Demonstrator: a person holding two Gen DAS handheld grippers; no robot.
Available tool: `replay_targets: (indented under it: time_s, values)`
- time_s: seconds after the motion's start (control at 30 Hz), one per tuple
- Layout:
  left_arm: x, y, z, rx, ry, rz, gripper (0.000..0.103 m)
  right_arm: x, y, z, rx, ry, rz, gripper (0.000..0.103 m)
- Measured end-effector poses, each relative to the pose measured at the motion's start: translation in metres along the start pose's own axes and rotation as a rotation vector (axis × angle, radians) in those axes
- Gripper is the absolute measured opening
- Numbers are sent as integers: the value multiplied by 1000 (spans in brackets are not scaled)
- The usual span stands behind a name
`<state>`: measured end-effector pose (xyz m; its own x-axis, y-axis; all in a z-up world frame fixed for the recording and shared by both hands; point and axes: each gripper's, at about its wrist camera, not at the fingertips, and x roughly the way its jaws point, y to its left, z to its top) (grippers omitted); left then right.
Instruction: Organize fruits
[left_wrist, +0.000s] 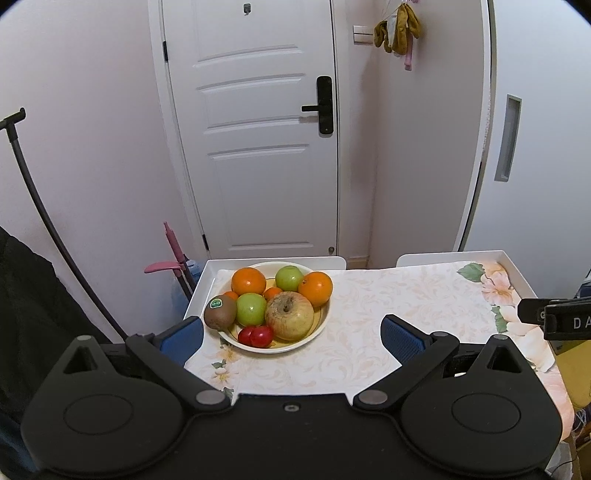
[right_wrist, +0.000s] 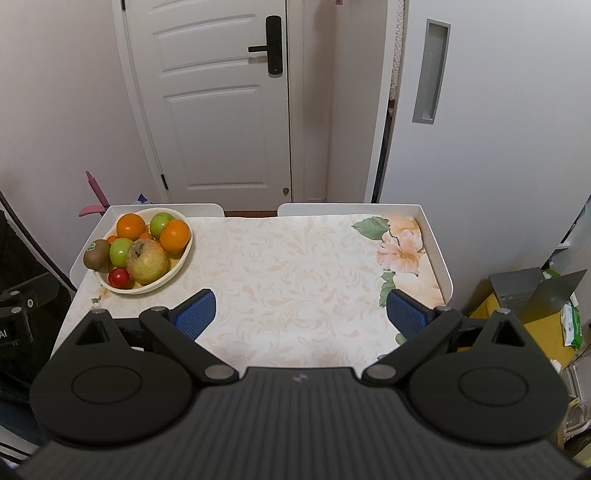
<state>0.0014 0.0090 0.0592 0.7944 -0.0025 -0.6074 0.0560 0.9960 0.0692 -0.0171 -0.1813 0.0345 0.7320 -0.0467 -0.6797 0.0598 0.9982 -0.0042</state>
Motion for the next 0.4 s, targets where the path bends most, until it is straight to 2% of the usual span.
replay_targets:
  time_s: [0.4]
  values:
    - [2, 3, 0, -6, -13, -16, 103, 3, 1, 1, 2, 3, 0, 103]
